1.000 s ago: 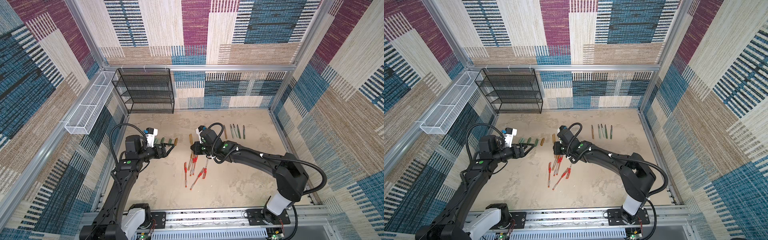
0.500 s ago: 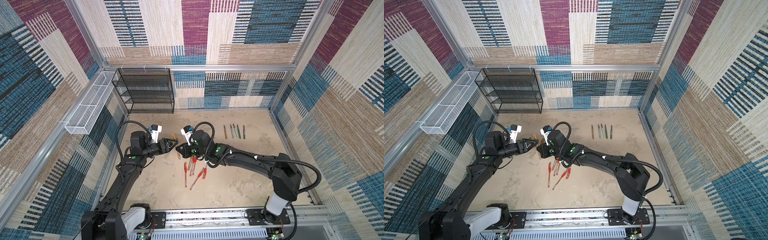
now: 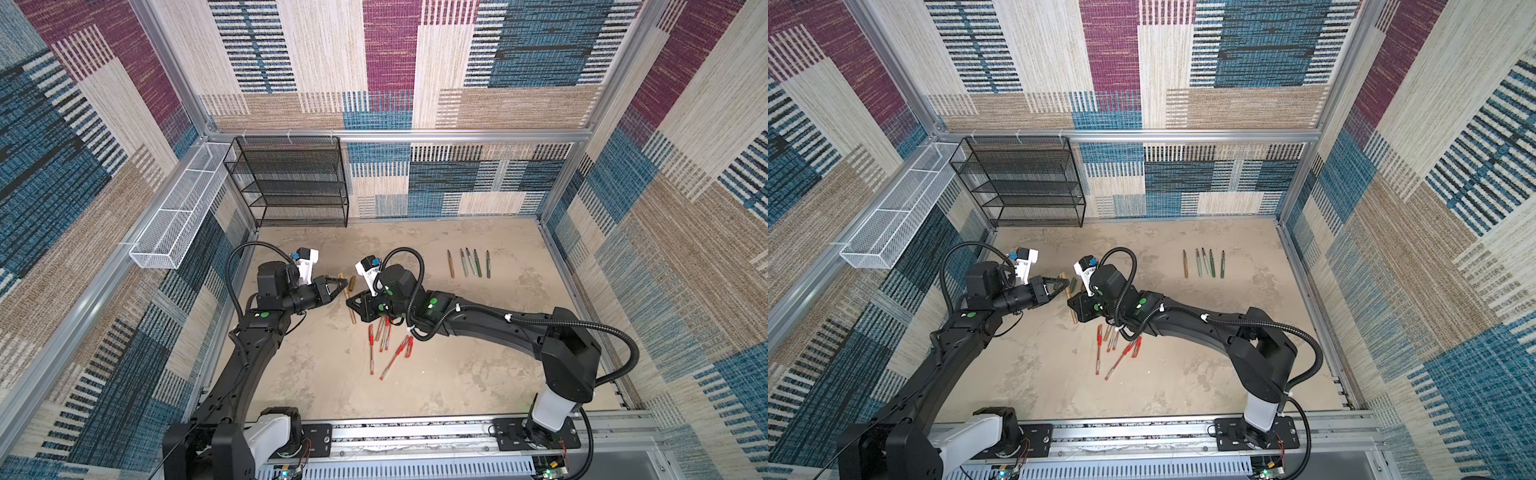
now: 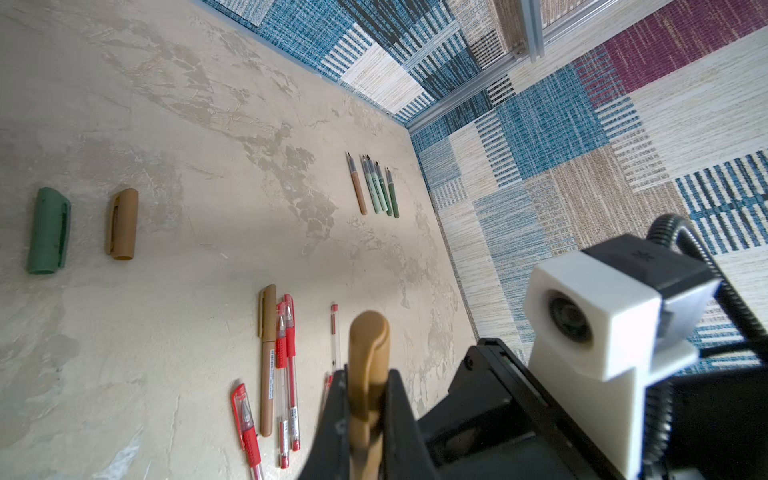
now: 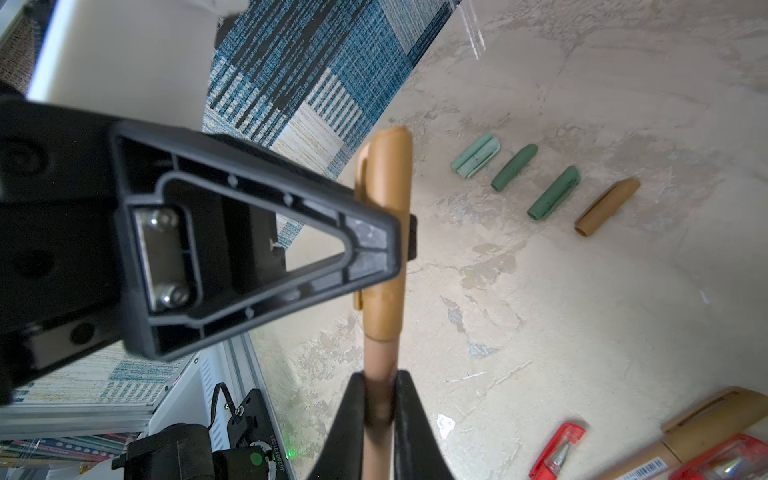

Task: Open the pen caps
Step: 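Raise the pen cap-first toward the left gripper while left reaches for the cap, then close the left gripper on the tan cap and pull it off the pen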

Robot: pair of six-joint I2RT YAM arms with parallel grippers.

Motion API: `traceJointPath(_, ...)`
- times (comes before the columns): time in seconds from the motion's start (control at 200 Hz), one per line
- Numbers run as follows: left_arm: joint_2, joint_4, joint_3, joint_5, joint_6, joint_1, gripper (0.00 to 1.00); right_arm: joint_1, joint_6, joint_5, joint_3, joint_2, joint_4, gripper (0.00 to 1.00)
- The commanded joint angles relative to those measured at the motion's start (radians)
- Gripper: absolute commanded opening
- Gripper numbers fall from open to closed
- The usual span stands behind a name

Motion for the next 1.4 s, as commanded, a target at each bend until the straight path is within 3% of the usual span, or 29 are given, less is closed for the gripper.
traceJointPath(0.0,-0.009,0.025,-0.005,0.014,-0.004,0.003,0.00,0.009,-0.024,-0.023,-0.002,-0.006,0.024,0.08)
traceJointPath(0.175,-0.019,0.023,-0.004,0.010,-0.006,0.006,0.00,0.008,-0.020,-0.015,-0.001,-0.001,0.036,0.25)
traceJointPath(0.326,-0.017,0.010,-0.003,0.009,-0.002,0.010,0.00,0.009,-0.031,-0.008,0.058,0.041,-0.013,0.27)
traceJointPath(0.521,-0.023,-0.001,0.000,0.005,0.014,0.014,0.00,0.008,-0.034,-0.003,0.049,0.043,-0.014,0.05)
traceJointPath(0.631,-0.020,-0.037,0.023,-0.020,0.025,0.017,0.00,0.008,-0.021,-0.009,-0.002,0.015,0.009,0.00)
traceJointPath(0.902,0.020,-0.186,0.176,-0.059,0.097,0.019,0.00,0.019,0.004,-0.019,-0.143,-0.048,0.051,0.00)
traceJointPath(1.087,0.124,-0.211,0.305,-0.125,0.126,0.019,0.00,0.019,0.022,0.017,-0.226,-0.110,0.068,0.00)
traceJointPath(1.397,0.204,-0.080,0.325,-0.174,0.099,0.018,0.00,0.019,0.052,0.077,-0.364,-0.227,0.102,0.00)
